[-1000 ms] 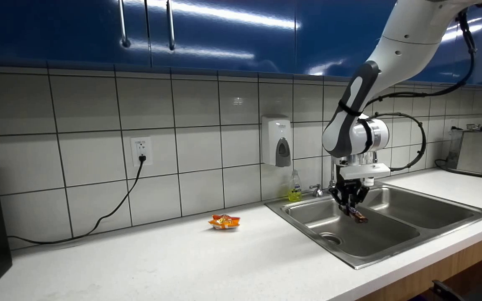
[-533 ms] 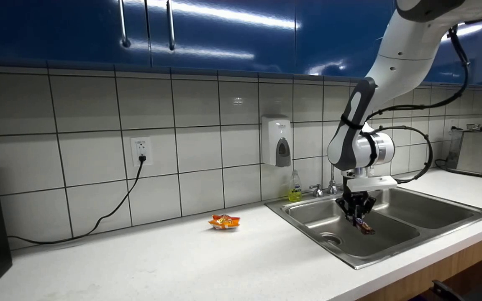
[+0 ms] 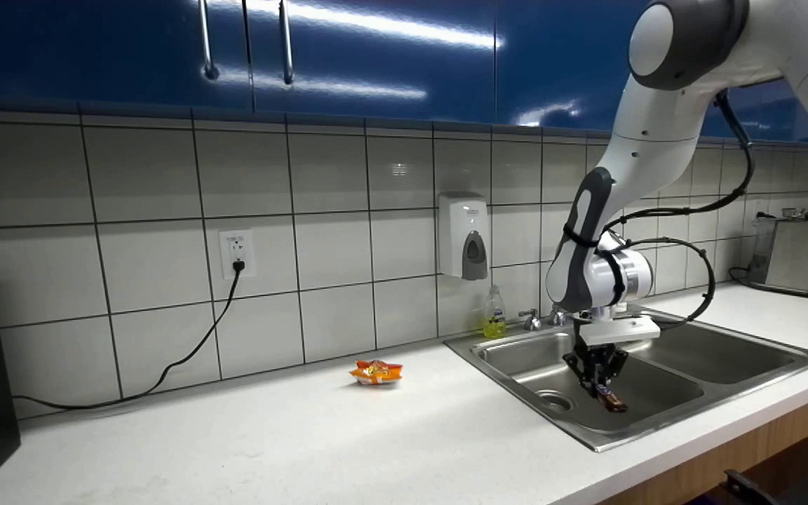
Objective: Put the snack bar in the sink
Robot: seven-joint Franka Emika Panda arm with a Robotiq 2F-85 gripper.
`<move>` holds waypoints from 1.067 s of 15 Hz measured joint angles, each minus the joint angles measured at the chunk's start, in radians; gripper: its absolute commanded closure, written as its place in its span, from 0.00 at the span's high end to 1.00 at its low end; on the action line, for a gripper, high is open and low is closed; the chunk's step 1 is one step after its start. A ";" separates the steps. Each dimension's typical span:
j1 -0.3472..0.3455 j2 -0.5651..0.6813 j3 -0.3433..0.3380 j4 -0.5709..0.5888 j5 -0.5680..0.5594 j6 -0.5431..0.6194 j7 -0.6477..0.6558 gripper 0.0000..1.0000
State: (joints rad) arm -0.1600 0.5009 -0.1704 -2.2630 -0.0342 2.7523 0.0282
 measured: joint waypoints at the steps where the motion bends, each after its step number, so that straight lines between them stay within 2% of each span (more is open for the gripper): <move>1: 0.000 0.020 0.000 0.019 0.000 0.000 0.000 0.05; 16: -0.014 0.330 0.005 0.296 0.015 0.000 0.000 0.05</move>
State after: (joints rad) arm -0.1738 0.8306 -0.1658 -1.9666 -0.0192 2.7519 0.0282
